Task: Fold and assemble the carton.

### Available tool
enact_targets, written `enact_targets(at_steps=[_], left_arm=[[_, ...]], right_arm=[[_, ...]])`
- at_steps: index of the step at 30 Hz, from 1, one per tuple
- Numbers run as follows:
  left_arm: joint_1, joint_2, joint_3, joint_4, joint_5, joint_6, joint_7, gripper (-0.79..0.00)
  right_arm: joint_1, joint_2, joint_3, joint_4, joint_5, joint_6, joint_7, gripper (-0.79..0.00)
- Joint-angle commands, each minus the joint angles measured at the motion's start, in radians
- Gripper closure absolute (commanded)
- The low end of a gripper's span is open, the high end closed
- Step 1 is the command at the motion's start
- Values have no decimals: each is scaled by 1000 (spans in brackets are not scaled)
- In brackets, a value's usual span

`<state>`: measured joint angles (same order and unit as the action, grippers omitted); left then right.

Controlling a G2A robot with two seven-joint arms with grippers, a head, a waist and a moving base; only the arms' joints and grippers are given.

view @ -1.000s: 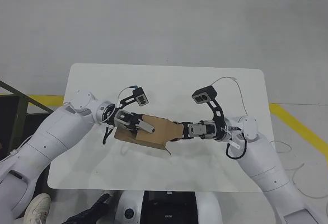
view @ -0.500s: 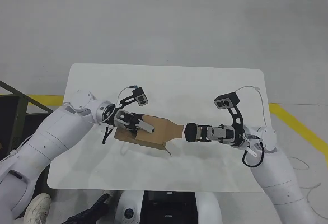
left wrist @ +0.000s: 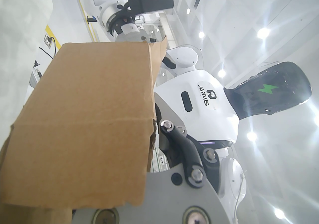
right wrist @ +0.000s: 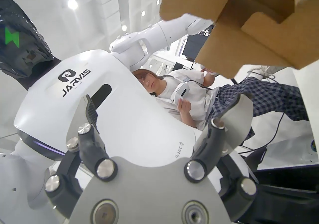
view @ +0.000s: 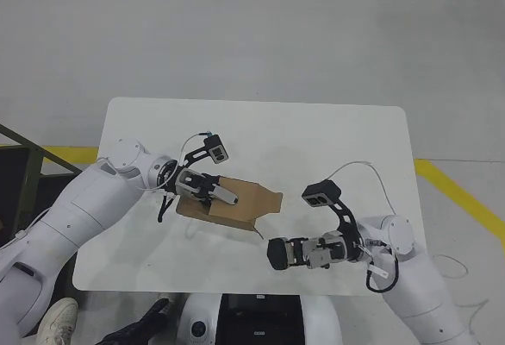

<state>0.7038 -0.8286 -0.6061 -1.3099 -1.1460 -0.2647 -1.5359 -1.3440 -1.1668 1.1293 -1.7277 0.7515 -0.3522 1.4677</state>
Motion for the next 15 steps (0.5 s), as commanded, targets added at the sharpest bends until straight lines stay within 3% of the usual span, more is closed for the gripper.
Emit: enact_targets(at_steps=[1, 15], left_arm=[[0, 0, 0, 0, 0, 0, 0, 0], [0, 0, 0, 0, 0, 0, 0, 0]], right_arm=[[-3, -1, -16, -16, 6, 0, 0, -785], [21, -14, -78, -23, -26, -41, -117, -785]])
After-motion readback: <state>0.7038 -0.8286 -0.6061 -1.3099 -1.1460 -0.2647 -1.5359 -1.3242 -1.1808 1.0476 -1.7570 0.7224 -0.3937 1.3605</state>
